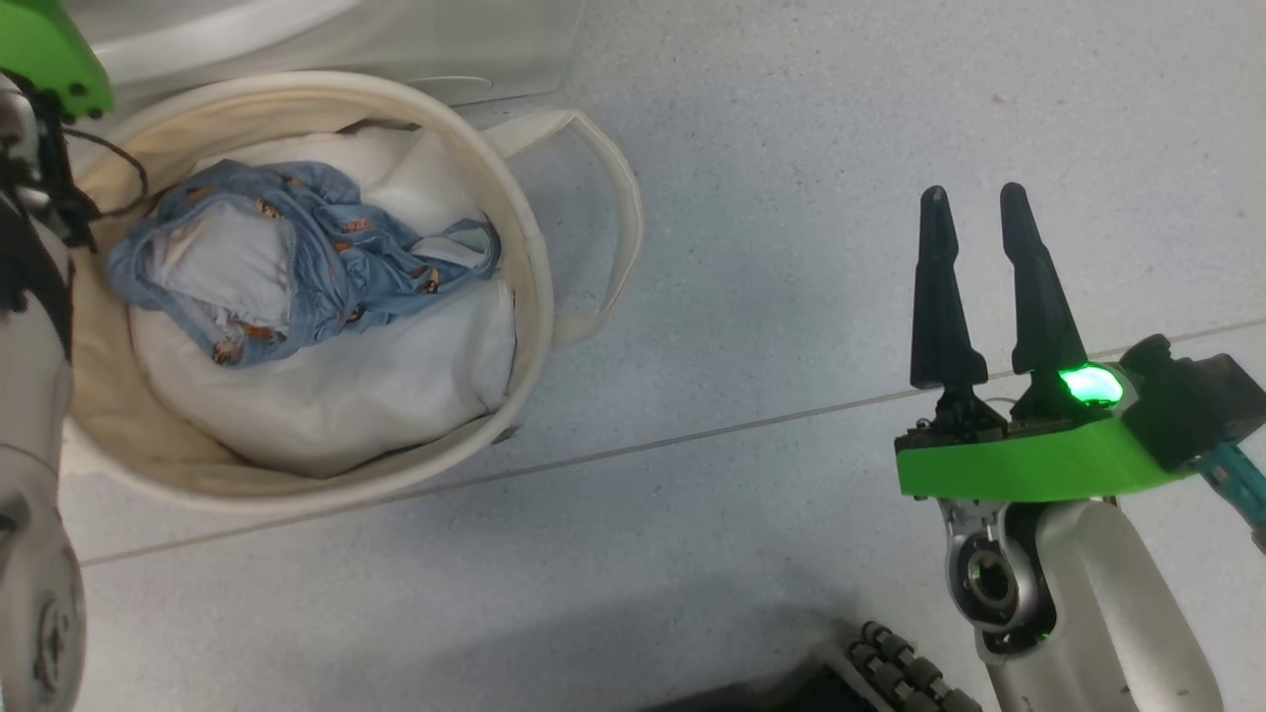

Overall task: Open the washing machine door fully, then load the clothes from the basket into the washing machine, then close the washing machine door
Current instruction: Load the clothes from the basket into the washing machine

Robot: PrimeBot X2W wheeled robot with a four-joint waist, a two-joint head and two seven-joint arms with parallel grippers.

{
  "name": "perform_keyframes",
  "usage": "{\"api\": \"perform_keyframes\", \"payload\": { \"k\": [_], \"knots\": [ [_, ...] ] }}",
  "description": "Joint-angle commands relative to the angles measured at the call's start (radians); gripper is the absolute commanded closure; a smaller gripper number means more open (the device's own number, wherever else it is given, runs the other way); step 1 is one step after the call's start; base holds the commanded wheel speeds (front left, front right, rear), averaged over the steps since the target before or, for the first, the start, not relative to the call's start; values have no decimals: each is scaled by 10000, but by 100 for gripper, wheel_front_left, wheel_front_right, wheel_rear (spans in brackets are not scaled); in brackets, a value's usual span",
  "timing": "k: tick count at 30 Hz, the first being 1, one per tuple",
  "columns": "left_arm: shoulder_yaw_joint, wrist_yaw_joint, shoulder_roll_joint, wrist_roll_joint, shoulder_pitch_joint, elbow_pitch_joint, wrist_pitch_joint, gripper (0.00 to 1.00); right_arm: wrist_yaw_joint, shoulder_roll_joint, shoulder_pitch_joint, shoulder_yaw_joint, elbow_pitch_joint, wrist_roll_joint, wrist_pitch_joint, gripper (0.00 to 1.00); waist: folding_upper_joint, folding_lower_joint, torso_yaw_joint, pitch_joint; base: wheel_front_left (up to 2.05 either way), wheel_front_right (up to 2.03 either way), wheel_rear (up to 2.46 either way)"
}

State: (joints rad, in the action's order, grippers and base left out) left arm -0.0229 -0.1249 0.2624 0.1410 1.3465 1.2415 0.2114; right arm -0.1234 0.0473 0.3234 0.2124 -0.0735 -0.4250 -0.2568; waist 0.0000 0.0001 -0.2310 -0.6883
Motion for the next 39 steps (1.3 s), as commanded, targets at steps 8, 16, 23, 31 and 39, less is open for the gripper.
{"api": "perform_keyframes", "payload": {
  "k": [8,16,23,31,39],
  "knots": [
    [-117,-251,584,-80,1045,152,-51,100,-73,29,-28,222,-369,3,-49,0,0,-1,20,-292,0,0,0],
    [-219,-425,743,-75,2037,-68,359,100,-73,29,101,248,-446,-12,-49,0,0,-1,-6,-679,0,0,0],
    [-400,-679,953,-244,3014,-485,480,100,-73,29,218,331,-517,-54,-49,0,0,-1,-164,-1137,0,0,0],
    [-492,-782,1086,-225,3644,-212,499,0,-73,29,326,323,-568,-192,-49,0,0,-1,-372,-1542,0,0,0],
    [-471,-619,1000,-74,3172,-820,502,0,-73,29,438,253,-527,-167,-49,0,0,-1,-213,-1311,0,0,0]
  ]
}}
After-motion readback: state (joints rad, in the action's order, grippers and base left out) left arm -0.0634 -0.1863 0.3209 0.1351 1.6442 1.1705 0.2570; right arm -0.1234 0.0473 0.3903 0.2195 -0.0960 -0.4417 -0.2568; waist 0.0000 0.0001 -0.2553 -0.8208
